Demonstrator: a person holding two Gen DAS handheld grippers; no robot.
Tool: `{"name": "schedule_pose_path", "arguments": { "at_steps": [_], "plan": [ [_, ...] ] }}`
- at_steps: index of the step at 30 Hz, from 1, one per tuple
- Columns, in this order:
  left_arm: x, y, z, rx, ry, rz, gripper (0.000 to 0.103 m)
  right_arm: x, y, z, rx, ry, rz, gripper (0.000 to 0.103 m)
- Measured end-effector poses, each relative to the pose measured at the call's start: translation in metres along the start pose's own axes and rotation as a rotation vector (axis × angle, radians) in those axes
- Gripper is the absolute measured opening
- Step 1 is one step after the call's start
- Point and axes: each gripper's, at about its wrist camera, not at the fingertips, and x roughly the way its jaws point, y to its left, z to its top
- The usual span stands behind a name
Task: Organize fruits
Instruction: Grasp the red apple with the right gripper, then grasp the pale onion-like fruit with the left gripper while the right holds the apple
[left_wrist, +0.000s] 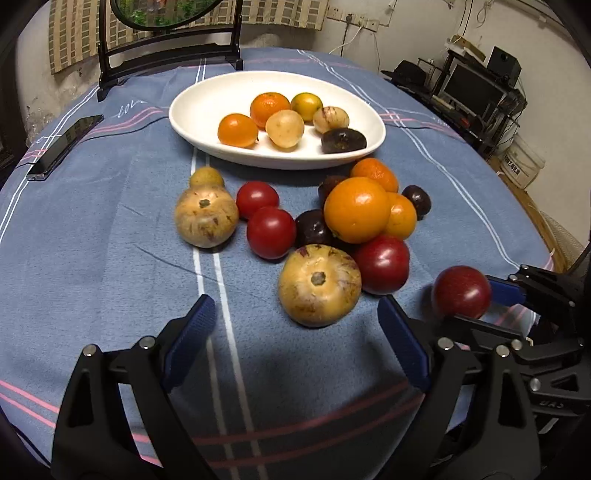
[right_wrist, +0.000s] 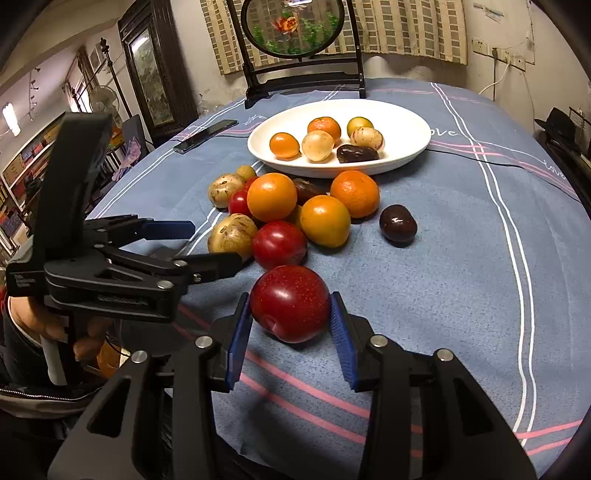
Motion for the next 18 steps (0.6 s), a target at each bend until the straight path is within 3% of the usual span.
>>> {"name": "schedule_pose_path", "arguments": {
  "at_steps": [7,10,12,15,18],
  "plan": [
    [0.012,-0.007,0.003,0.029,0.003,0.033,0.091,-0.001,-0.011,-0.001,0.024,-0.003,-0.006,0.043],
    [0.013,-0.010,0.003,0.047,-0.010,0.039,0.086,0.001,-0.013,-0.001,0.032,0.000,-0.008,0.043],
    [0.012,-0.011,0.004,0.057,-0.022,0.036,0.064,0.001,-0.013,-0.001,0.031,0.002,-0.009,0.043],
    [0.009,-0.009,0.006,0.056,-0.026,0.003,0.047,0.001,-0.013,-0.001,0.029,0.002,-0.014,0.043],
    [0.007,-0.008,0.006,0.051,-0.021,-0.002,0.045,0.001,-0.014,0.000,0.031,-0.001,-0.022,0.043]
  ]
}}
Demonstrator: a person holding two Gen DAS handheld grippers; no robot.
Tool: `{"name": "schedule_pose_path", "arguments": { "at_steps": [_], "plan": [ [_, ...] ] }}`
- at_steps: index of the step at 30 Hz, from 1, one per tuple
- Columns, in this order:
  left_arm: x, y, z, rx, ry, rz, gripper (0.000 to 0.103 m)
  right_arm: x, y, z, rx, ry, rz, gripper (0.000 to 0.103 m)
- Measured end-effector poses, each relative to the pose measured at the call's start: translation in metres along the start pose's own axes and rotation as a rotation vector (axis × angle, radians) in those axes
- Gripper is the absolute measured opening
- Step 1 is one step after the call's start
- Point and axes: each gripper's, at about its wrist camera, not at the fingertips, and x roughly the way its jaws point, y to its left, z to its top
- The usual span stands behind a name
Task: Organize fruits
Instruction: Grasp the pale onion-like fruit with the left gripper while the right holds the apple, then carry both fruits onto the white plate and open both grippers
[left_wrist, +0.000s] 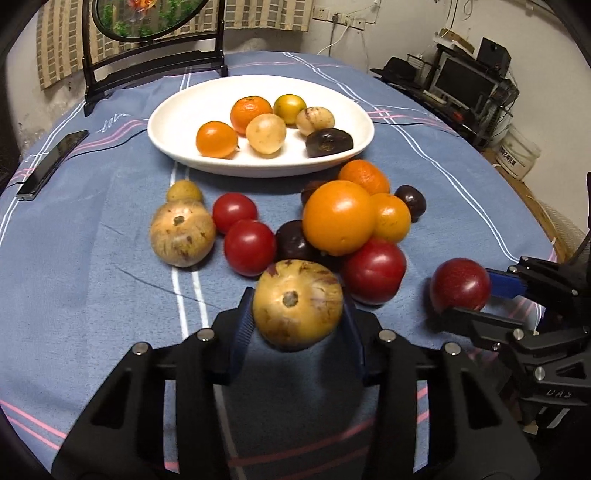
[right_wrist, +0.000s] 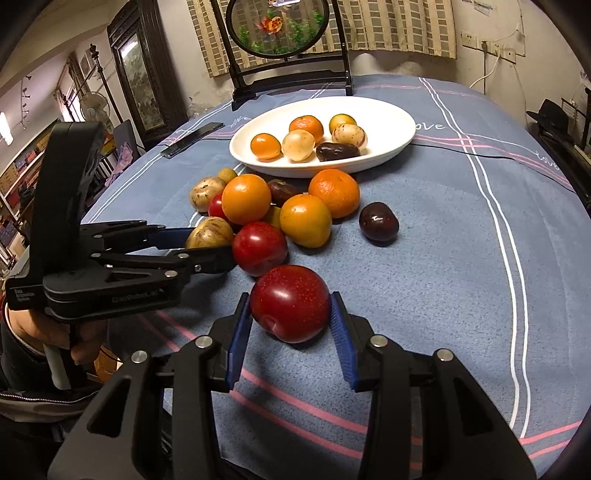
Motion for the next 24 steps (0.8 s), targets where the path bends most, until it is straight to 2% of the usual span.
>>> {"name": "schedule_pose_path", "arguments": {
  "at_steps": [4,12,24],
  "plan": [
    [-0.008,0.005,0.000,-0.023,-0.007,-0.008,0.045,-0.001,0.000,0.004,-0.007,-0.014,-0.026,0.043],
    [-0.034,0.008,0.012,-0.018,-0.073,-0.017,0.045,-0.005,0.000,0.021,-0.022,-0.054,-0.059,0.043],
    [-0.038,0.025,0.050,-0.007,-0.123,0.028,0.045,-0.005,-0.008,0.057,-0.027,-0.123,-0.083,0.043]
  ]
}}
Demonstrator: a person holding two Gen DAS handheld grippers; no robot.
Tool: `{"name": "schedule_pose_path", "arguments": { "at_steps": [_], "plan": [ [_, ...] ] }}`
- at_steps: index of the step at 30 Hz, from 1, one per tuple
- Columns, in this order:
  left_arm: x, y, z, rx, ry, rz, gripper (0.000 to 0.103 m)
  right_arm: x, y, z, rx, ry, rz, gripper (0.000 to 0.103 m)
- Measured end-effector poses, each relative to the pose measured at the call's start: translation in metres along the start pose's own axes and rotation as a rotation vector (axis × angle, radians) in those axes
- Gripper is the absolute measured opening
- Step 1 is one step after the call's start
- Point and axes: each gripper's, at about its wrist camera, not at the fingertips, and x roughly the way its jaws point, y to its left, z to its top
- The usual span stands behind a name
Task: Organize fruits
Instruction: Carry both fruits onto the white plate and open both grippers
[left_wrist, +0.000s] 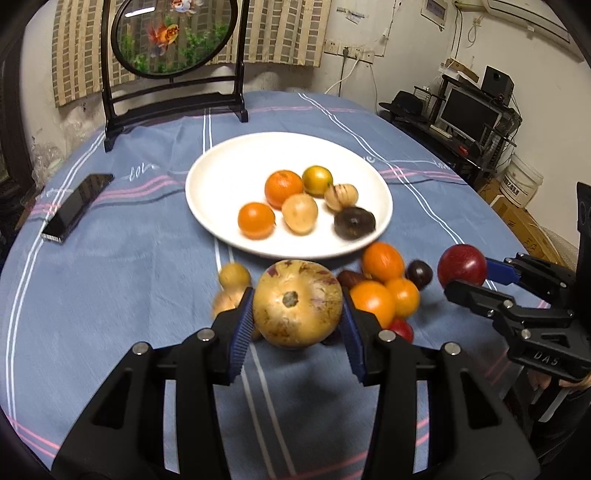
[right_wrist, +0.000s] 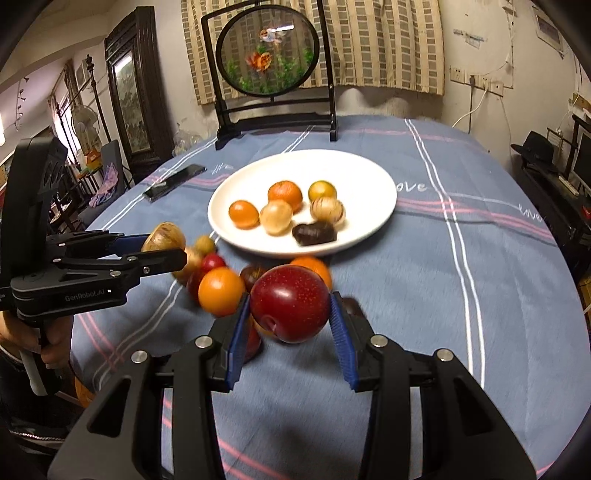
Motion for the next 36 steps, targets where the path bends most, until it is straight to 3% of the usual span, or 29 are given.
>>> {"name": "schedule_pose_path", "arguments": {
  "at_steps": [11,22,28,31,32,34,36],
  "plan": [
    [0.025,0.004,0.052,0.020,-0.037,0.035,0.046,0.018,-0.007,0.053,-0.001,-0.065,-0.038,0.043],
    [0.084,0.031,0.099,-0.044,-0.028,0.087,0.047,0.082,-0.023,0.097,0.043,-0.040,-0.088,0.042],
    [0.103,0.040,0.097,-0.045,-0.045,0.124,0.047,0.119,-0.041,0.093,0.087,0.006,-0.104,0.042],
    [0.107,0.040,0.094,-0.027,-0.046,0.146,0.055,0.119,-0.043,0.090,0.081,-0.006,-0.143,0.043],
    [0.109,0.040,0.093,-0.032,-0.037,0.136,0.056,0.120,-0.045,0.090,0.088,-0.007,-0.153,0.044],
    [0.111,0.042,0.091,-0.046,-0.022,0.118,0.066,0.121,-0.046,0.088,0.097,0.000,-0.150,0.063],
    [0.110,0.042,0.090,-0.049,-0.028,0.123,0.069,0.114,-0.046,0.086,0.114,-0.040,-0.153,0.068]
  ]
}}
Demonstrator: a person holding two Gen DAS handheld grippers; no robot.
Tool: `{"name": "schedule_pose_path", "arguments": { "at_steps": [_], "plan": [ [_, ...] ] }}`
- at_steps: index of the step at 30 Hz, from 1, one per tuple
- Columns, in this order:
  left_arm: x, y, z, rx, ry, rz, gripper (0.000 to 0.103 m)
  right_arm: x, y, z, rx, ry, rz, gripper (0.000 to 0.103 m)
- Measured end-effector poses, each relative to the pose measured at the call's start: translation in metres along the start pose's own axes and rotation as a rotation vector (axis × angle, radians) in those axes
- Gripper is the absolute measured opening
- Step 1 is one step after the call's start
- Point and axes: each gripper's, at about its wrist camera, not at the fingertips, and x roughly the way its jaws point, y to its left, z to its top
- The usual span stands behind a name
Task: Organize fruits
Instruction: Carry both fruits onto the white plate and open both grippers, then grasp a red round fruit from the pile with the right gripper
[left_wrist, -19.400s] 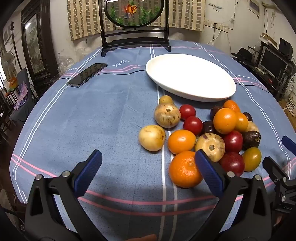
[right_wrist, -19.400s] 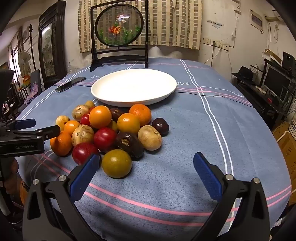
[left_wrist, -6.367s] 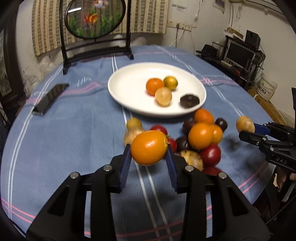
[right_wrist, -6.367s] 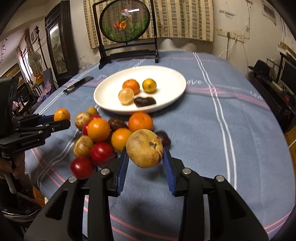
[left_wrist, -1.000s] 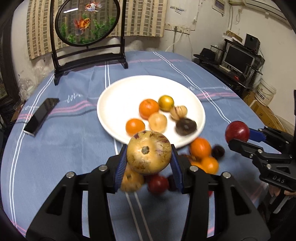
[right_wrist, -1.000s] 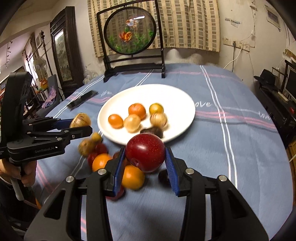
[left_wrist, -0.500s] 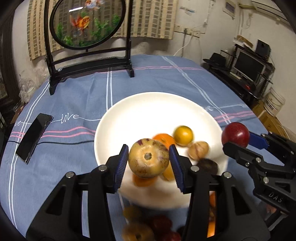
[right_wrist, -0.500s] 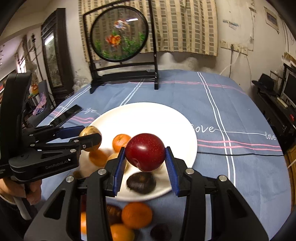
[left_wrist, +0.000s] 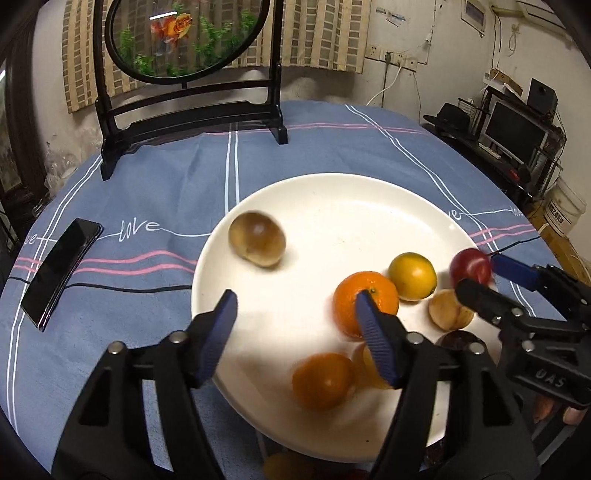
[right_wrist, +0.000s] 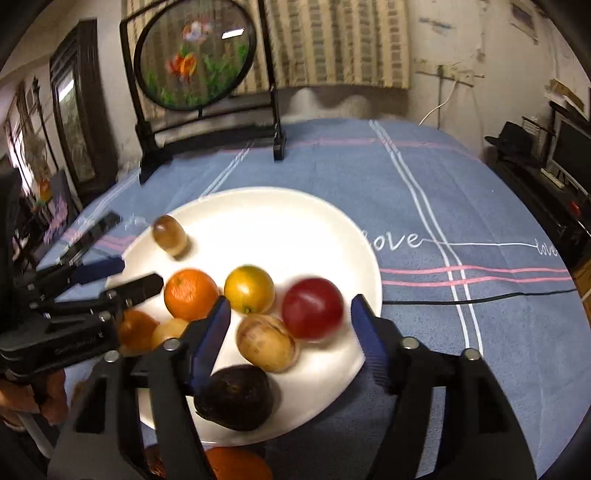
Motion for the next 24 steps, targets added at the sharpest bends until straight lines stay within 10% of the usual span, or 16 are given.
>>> {"name": "schedule_pose_path", "arguments": {
  "at_steps": [6,24],
  "plan": [
    [-0.010,-0.004,-0.003,0.018,-0.030,0.028,0.088,-0.008,-0.002,0.000,0.005,-0.034,0.003,0.068],
    [-0.019,0.021,-0.015,-0.121,0.046,-0.048,0.092,-0.011,-0.019,-0.001,0.109,-0.057,0.089,0.068]
  ]
}}
